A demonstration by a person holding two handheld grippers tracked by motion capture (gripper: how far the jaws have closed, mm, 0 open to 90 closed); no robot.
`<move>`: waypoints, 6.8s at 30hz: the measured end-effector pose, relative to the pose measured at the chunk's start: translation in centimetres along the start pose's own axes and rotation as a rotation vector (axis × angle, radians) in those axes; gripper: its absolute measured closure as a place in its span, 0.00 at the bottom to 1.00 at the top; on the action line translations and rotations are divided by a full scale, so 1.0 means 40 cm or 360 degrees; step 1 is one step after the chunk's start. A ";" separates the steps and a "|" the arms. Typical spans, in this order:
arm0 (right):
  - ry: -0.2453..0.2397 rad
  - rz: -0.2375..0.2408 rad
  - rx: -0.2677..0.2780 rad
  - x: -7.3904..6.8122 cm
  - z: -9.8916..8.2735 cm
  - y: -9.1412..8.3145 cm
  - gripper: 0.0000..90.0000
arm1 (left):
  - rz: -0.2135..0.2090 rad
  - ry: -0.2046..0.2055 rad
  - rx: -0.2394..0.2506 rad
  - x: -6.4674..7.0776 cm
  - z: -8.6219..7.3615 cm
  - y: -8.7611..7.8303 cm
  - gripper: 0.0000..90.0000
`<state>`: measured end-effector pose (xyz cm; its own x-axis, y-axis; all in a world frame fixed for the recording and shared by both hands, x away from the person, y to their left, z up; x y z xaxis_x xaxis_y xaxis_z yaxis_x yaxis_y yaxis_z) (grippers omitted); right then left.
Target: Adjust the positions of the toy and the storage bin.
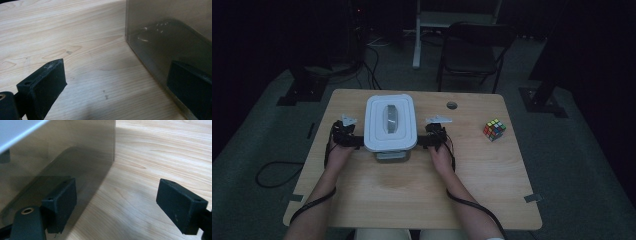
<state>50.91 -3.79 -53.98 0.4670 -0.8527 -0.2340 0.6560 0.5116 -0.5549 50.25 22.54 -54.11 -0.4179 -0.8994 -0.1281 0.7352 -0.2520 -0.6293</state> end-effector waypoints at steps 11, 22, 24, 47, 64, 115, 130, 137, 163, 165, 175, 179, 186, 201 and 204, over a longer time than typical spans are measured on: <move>0.0031 0.0004 0.0024 0.046 -0.020 -0.054 0.18 | -0.0060 0.0032 -0.0020 0.066 0.025 0.017 0.03; 0.0057 -0.0016 0.0056 0.107 -0.032 -0.121 0.18 | -0.0108 0.0074 -0.0029 0.142 0.055 0.035 0.03; 0.0061 -0.0026 0.0061 0.116 -0.037 -0.131 0.18 | -0.0132 0.0067 -0.0038 0.154 0.060 0.039 0.04; 0.0118 -0.0057 0.0044 0.219 -0.074 -0.218 0.18 | -0.0232 0.0152 -0.0024 0.266 0.105 0.069 0.03; 0.0112 -0.0154 -0.0015 0.302 -0.027 -0.151 0.13 | -0.0188 0.0060 0.0015 0.195 0.139 0.133 0.03; -0.0015 -0.0024 -0.0061 0.165 -0.164 -0.313 0.24 | -0.0297 0.0349 -0.0019 0.356 0.046 -0.077 0.04; 0.0005 -0.0001 -0.0044 0.115 -0.226 -0.383 0.24 | -0.0285 0.0437 -0.0026 0.397 0.001 -0.151 0.04; -0.0019 0.0024 -0.0017 0.105 -0.246 -0.403 0.21 | -0.0392 0.0362 0.0028 0.397 -0.027 -0.163 0.04; 0.0084 -0.0219 0.0297 0.417 -0.057 -0.463 0.13 | -0.0287 0.0172 -0.0123 0.224 -0.183 -0.193 0.04; 0.0109 -0.0211 0.0290 0.444 -0.040 -0.451 0.13 | -0.0279 0.0149 -0.0125 0.208 -0.200 -0.205 0.04; 0.0144 -0.0436 0.0117 0.589 -0.021 -0.359 0.13 | -0.0251 0.0049 -0.0168 0.180 -0.282 -0.232 0.04; 0.0152 -0.0477 0.0064 0.623 -0.022 -0.331 0.13 | -0.0251 0.0040 -0.0159 0.174 -0.288 -0.232 0.04; 0.0172 -0.0470 -0.0043 0.651 -0.043 -0.295 0.18 | -0.0236 0.0085 -0.0165 0.177 -0.289 -0.229 0.04; 0.0136 -0.0501 -0.0041 0.612 -0.068 -0.310 0.38 | -0.0204 0.0104 -0.0183 0.181 -0.290 -0.228 0.04; 0.0133 -0.0484 -0.0020 0.595 -0.075 -0.331 0.38 | -0.0198 0.0099 -0.0184 0.181 -0.290 -0.228 0.04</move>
<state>51.55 -31.16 -54.58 0.1998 -0.9725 -0.1199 0.7505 0.2306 -0.6193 34.32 22.46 -58.20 -0.5367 -0.8391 -0.0884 0.6109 -0.3142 -0.7267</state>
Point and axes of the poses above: each handheld gripper's, and its own axes: y roughly forward along the jaws, z roughly out of its top, x roughly to its right, the point moved 8 cm from there along y, roughly forward along the jaws, and after that the axes turned 6 degrees about y, right-handed, at the moved point
